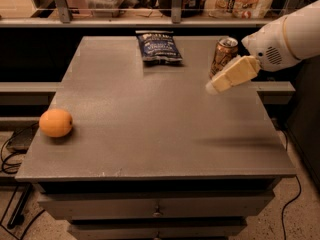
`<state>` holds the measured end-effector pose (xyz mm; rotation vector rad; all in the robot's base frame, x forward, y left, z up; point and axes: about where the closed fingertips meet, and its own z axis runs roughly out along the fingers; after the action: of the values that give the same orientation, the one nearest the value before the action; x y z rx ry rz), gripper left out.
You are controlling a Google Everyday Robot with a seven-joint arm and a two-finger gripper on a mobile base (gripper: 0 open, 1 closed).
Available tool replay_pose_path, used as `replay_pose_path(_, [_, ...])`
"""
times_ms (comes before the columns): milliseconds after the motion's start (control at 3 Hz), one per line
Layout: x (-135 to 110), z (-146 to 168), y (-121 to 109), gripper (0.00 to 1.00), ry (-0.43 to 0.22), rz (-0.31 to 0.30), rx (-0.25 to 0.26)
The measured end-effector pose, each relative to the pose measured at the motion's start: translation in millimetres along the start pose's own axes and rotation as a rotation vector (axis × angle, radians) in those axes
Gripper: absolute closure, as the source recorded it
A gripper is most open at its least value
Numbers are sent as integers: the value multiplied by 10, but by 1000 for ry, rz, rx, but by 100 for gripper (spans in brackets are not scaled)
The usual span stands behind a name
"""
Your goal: Move blue chip bag near orange
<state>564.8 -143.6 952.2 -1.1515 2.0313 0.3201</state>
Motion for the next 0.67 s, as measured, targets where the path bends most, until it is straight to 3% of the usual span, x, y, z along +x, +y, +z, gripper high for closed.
replay_pose_path(667, [-583, 616, -80, 0, -48, -42, -38])
